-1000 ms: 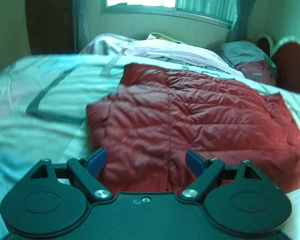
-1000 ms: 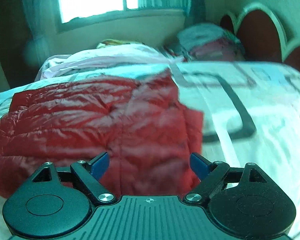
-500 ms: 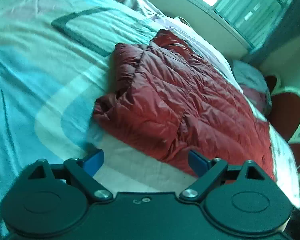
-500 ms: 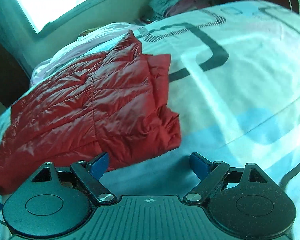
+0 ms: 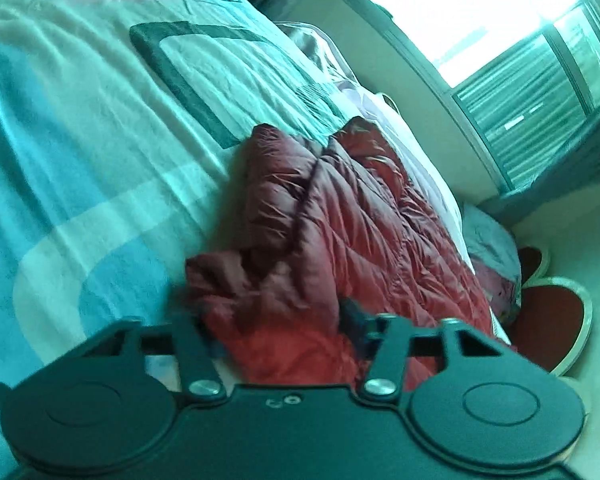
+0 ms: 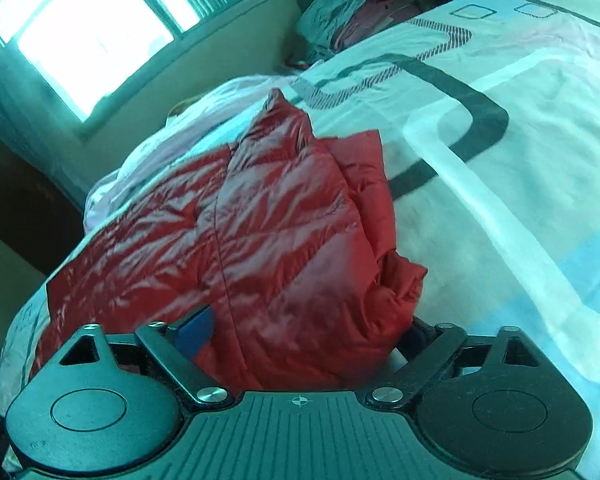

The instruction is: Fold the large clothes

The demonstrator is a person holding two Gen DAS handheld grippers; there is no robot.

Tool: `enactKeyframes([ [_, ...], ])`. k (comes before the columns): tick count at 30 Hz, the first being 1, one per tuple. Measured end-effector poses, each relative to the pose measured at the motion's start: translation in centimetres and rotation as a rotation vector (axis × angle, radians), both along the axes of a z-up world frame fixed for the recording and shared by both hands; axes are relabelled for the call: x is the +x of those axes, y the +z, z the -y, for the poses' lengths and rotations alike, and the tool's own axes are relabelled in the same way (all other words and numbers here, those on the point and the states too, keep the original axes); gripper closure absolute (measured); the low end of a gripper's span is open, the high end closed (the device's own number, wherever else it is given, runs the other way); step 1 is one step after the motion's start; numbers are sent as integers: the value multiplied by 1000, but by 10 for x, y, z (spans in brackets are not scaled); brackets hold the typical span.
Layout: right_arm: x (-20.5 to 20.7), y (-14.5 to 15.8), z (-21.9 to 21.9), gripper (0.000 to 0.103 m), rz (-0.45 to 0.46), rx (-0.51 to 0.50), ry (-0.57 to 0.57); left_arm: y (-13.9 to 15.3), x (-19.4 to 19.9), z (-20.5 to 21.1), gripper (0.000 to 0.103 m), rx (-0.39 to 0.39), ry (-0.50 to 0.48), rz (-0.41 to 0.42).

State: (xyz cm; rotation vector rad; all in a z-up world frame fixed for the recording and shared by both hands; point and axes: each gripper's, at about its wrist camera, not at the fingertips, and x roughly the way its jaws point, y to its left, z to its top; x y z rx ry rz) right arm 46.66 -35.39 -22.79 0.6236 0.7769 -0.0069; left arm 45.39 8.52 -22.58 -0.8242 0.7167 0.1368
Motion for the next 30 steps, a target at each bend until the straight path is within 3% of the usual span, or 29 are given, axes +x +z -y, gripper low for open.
enactKeyframes([
  [1, 2, -1, 1, 48, 1, 15, 7, -1, 1, -1, 66, 2, 0, -1],
  [3, 5, 0, 1, 57, 4, 18, 21, 0, 1, 2, 72, 18, -8, -2],
  [5, 6, 3, 0, 73, 14, -9, 45, 3, 1, 3, 78, 30, -16, -3],
  [7, 6, 5, 0, 78, 21, -15, 59, 6, 1, 5, 82, 38, -22, -6],
  [20, -25, 36, 3, 84, 61, -36, 90, 48, -33, 13, 87, 132, -99, 14],
  [30, -130, 45, 2, 84, 28, -51, 93, 55, -126, 3, 88, 142, -188, 12],
])
